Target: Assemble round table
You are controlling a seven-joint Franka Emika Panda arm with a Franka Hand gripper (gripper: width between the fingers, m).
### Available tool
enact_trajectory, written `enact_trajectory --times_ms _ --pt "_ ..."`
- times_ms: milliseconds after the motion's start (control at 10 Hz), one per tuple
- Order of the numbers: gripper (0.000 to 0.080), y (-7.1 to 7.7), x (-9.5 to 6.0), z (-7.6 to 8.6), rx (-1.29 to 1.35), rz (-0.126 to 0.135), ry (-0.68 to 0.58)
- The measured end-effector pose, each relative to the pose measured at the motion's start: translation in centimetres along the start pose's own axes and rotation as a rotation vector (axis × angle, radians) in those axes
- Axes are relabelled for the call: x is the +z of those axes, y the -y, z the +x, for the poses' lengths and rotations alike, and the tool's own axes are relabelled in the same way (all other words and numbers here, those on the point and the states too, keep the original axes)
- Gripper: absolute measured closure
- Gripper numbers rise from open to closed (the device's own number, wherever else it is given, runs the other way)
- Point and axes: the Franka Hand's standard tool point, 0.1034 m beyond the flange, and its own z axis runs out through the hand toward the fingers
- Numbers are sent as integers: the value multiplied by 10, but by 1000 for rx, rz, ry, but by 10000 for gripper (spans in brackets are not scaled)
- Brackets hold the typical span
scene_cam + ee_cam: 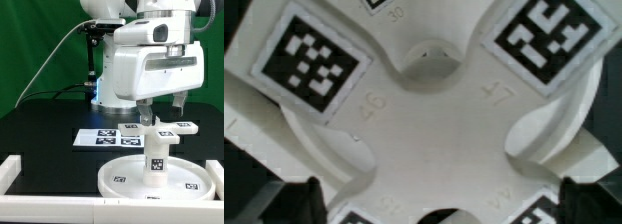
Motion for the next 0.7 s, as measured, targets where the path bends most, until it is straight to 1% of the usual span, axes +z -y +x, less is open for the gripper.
enact_trajectory --times_ms 100,300,700 --pt "151 0 2 -2 -50 -3 -1" --pt "151 3 7 -5 -57 4 6" --pt "151 4 13 -9 -39 11 13"
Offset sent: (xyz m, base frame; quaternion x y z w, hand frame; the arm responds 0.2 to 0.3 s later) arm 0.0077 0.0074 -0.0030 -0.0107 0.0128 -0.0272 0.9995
